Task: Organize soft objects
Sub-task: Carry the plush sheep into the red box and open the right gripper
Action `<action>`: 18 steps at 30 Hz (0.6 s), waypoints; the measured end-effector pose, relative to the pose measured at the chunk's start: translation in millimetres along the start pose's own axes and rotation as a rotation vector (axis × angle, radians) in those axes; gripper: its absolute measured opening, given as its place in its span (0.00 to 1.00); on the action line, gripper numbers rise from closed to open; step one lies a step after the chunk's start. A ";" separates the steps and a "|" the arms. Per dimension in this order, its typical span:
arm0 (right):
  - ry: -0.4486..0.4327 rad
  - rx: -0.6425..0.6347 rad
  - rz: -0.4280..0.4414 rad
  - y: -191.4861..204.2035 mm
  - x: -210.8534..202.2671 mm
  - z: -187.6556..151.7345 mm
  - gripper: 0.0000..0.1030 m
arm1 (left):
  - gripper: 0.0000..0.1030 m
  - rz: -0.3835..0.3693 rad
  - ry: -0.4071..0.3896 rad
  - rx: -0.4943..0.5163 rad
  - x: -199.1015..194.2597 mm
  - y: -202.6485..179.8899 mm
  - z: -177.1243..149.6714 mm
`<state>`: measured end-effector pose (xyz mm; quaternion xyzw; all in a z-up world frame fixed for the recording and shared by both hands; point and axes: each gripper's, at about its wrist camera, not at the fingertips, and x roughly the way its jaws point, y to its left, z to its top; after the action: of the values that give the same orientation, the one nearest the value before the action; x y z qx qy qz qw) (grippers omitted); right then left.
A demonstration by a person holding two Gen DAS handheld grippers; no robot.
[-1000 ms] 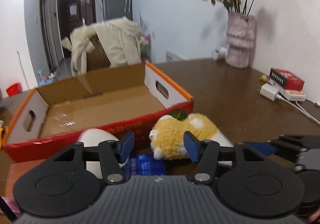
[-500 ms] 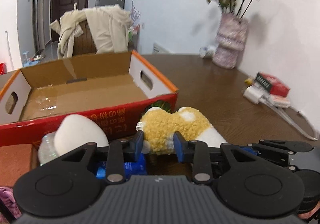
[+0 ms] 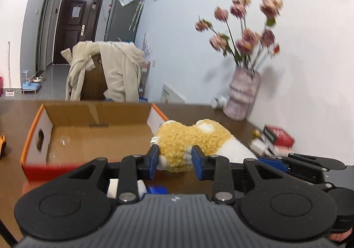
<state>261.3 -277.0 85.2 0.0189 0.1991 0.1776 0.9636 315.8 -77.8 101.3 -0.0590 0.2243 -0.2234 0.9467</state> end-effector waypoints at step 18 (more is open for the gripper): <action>0.346 0.006 -0.099 -68.0 295.1 83.0 0.48 | 0.32 0.057 0.317 -0.176 258.2 143.0 57.5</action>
<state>569.6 -234.6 43.1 -0.0188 0.3631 0.1301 0.9224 604.9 -65.4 19.5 -0.0991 0.3911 -0.1826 0.8966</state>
